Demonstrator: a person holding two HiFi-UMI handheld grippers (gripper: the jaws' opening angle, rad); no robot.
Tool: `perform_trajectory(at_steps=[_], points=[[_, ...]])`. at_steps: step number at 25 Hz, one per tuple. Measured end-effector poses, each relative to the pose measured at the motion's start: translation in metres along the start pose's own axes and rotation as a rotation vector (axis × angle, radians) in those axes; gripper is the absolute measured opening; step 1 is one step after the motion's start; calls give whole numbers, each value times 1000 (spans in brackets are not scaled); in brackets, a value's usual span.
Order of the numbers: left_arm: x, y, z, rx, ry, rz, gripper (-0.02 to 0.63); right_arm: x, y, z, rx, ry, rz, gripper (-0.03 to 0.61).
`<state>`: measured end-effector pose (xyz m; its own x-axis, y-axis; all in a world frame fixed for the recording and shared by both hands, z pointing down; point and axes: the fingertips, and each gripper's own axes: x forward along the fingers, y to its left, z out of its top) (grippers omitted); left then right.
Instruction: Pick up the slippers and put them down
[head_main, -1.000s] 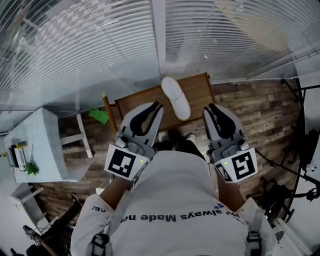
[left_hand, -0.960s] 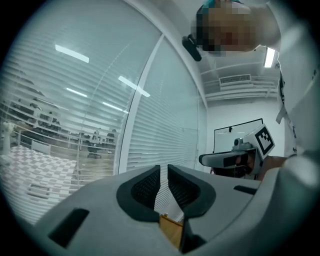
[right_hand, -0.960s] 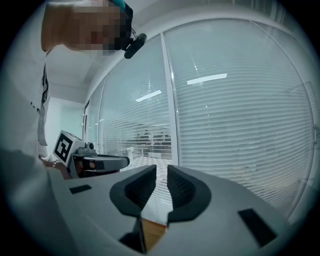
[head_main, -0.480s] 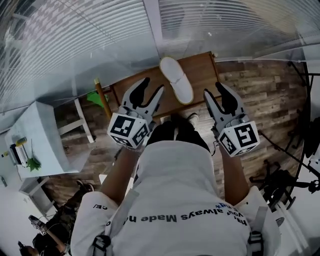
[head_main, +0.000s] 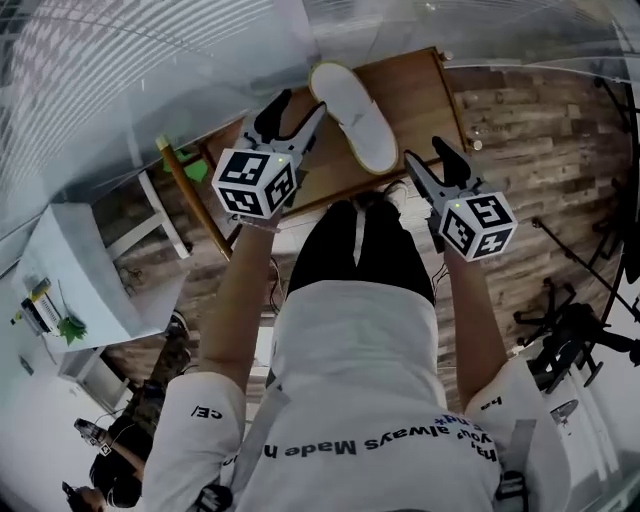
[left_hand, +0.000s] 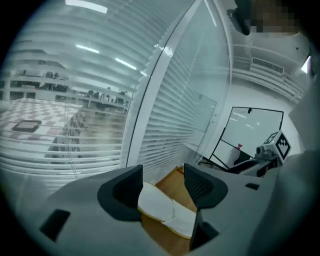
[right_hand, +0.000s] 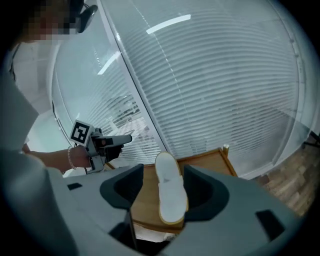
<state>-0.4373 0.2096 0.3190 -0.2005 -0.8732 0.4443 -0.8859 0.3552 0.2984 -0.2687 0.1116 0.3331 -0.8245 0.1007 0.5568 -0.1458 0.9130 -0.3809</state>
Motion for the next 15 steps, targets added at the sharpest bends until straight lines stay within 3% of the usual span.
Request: perform_trajectory(at_steps=[6,15], points=[[61,38,-47,31,129,-60,238,41,-28,-67,123,84,-18,232],[117,68,-79,71,277,-87,261,84,-62,-142,270,218,-32,238]])
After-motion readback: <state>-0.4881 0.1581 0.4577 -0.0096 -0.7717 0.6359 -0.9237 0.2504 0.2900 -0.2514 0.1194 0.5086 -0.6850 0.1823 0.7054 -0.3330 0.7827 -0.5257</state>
